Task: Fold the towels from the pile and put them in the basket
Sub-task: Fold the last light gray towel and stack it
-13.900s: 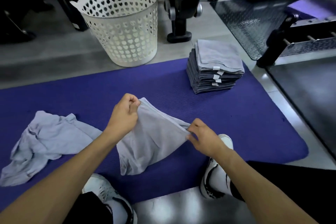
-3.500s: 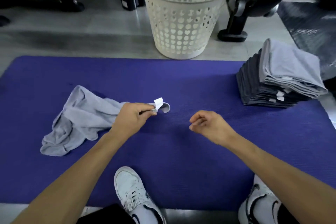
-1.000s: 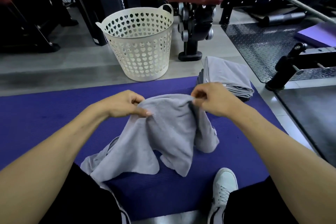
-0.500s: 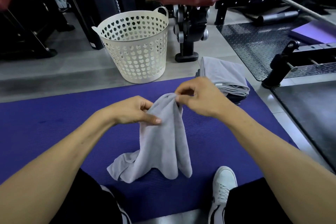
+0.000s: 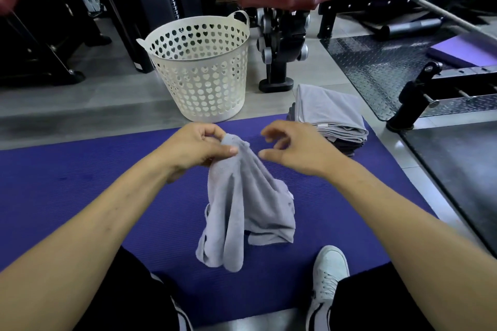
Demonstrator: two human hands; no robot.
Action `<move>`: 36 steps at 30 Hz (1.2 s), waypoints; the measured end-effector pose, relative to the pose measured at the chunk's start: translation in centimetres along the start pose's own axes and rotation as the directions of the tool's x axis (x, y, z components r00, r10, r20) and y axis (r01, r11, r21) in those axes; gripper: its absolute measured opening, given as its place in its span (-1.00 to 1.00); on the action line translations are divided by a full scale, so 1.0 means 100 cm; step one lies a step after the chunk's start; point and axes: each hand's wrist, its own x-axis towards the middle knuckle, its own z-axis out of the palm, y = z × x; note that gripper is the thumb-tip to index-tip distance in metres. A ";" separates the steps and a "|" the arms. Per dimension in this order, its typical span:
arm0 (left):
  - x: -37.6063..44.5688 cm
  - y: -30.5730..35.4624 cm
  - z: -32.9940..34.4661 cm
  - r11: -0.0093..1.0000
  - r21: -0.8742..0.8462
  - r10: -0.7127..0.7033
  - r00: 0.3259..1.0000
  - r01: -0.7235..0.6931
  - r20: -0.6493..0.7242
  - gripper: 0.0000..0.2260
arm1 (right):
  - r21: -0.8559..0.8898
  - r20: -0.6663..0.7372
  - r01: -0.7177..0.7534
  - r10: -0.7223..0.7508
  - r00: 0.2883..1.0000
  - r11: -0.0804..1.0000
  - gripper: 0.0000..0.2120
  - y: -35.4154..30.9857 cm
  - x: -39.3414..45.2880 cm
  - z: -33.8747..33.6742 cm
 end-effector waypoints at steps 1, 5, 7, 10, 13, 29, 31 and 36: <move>0.000 0.002 0.003 0.999 -0.045 -0.005 1.000 0.003 -0.031 -0.89 | 0.028 0.024 0.009 -0.010 1.000 1.000 -0.75 -0.008 -0.002 0.006; -0.002 0.006 0.009 0.968 -0.248 -0.053 0.991 0.022 -0.120 -0.80 | 0.092 0.040 0.014 -0.018 0.999 0.996 -0.73 -0.017 -0.003 0.032; -0.004 0.005 0.009 0.955 -0.296 -0.064 0.987 0.019 -0.144 -0.73 | 0.110 -0.005 0.032 -0.031 0.999 0.993 -0.75 -0.016 0.000 0.037; -0.006 0.002 0.006 0.987 -0.161 -0.038 0.974 0.001 -0.225 -0.84 | 0.114 -0.061 0.036 -0.029 0.998 0.993 -0.88 -0.013 0.005 0.032; -0.006 -0.004 0.000 0.967 0.245 0.154 0.928 -0.071 -0.338 -0.83 | 0.142 -0.100 0.040 -0.026 0.995 0.989 -0.93 -0.014 0.008 0.020; -0.010 0.011 -0.010 0.984 -0.168 0.003 0.938 -0.065 -0.346 -0.94 | 0.253 -0.076 -0.047 0.069 0.995 0.966 -0.79 0.000 -0.001 0.036; -0.011 0.012 -0.011 0.968 -0.251 -0.060 0.942 -0.026 -0.330 -0.84 | 0.310 -0.040 -0.056 0.072 0.997 0.949 -0.73 0.000 0.000 0.051; -0.015 0.008 -0.019 0.965 -0.261 -0.095 0.934 0.002 -0.344 -0.79 | 0.304 -0.064 -0.028 0.050 0.997 0.952 -0.85 -0.009 0.009 0.057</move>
